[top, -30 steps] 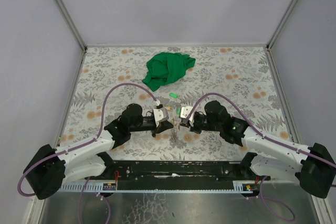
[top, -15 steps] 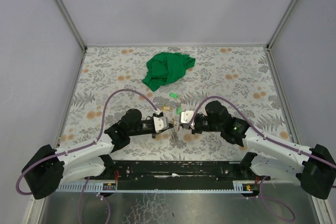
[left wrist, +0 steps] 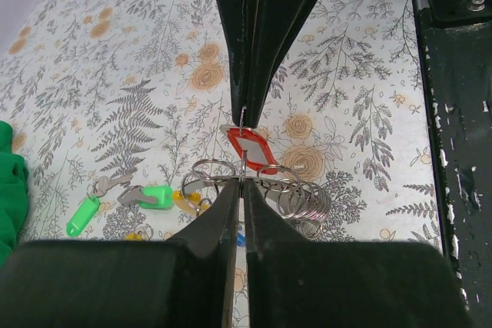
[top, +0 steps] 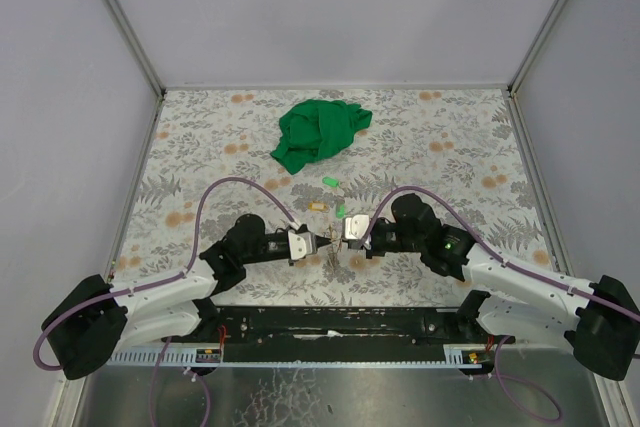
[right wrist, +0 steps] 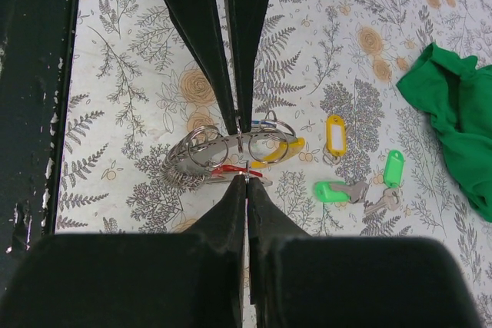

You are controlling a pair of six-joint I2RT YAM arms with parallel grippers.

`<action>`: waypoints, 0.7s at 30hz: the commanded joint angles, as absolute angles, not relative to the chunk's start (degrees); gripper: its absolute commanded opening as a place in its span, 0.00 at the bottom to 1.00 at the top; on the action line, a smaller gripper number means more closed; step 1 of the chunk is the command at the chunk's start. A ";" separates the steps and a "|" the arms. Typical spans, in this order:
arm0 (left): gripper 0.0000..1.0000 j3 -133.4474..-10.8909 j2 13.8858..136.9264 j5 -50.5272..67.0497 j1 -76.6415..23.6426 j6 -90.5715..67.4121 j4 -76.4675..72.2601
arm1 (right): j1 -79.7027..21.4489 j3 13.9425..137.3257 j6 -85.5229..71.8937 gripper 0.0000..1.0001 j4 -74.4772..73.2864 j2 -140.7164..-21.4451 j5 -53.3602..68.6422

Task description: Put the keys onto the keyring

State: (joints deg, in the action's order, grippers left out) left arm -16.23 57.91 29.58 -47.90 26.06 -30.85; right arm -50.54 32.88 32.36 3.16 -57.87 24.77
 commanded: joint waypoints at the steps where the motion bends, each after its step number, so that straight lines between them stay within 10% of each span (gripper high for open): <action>1: 0.00 -15.05 57.65 29.40 -48.17 27.62 -36.05 | -51.48 32.48 33.48 0.00 5.77 -57.64 25.95; 21: 0.00 -14.76 56.95 29.94 -48.17 27.10 -36.40 | -52.29 32.53 33.27 0.00 7.33 -59.59 25.23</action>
State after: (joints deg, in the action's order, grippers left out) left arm -15.27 57.78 29.58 -47.92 26.30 -32.62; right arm -51.48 32.49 32.60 3.79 -59.42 24.73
